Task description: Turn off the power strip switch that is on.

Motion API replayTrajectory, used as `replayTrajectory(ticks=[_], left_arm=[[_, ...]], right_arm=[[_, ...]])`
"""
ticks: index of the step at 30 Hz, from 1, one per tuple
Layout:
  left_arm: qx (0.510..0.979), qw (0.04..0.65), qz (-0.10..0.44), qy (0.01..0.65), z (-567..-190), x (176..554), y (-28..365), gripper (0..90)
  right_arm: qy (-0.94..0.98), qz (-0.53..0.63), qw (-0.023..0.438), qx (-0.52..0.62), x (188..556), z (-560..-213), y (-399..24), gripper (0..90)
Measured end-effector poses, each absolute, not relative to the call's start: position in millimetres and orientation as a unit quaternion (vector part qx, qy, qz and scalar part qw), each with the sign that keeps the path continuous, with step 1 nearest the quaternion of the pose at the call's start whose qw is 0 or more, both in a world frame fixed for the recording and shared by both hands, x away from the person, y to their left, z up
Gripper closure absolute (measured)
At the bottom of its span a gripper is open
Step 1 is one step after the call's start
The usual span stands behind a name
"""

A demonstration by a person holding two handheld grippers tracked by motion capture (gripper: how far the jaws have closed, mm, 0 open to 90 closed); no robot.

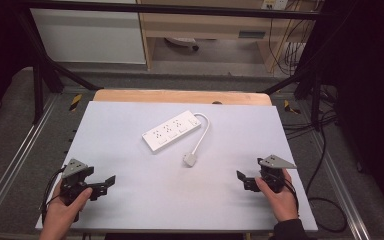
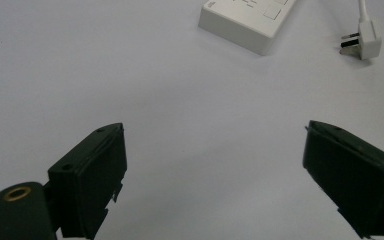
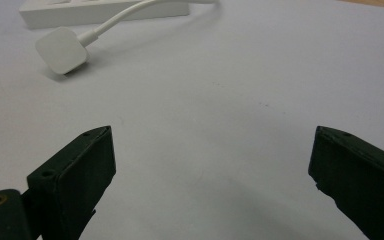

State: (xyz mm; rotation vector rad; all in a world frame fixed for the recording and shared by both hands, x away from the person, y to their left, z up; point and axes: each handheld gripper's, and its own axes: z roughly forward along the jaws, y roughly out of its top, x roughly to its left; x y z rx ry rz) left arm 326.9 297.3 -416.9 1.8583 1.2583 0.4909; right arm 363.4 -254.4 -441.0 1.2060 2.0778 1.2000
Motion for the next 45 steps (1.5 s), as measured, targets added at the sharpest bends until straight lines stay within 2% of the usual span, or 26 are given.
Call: replayTrajectory(ticks=[18,33,45], left_arm=[[0.753,0.4,0.19,0.486,-418,326,290,11.2],[0.774,0.391,0.166,0.47,-415,325,279,11.5],[0.784,0.379,0.167,0.463,-408,351,263,11.3]], right_arm=[[0.762,0.428,0.22,0.432,366,-442,-250,4.7],[0.767,0.417,0.217,0.437,366,-443,-250,4.8],[0.774,0.408,0.206,0.439,366,-446,-248,4.6]])
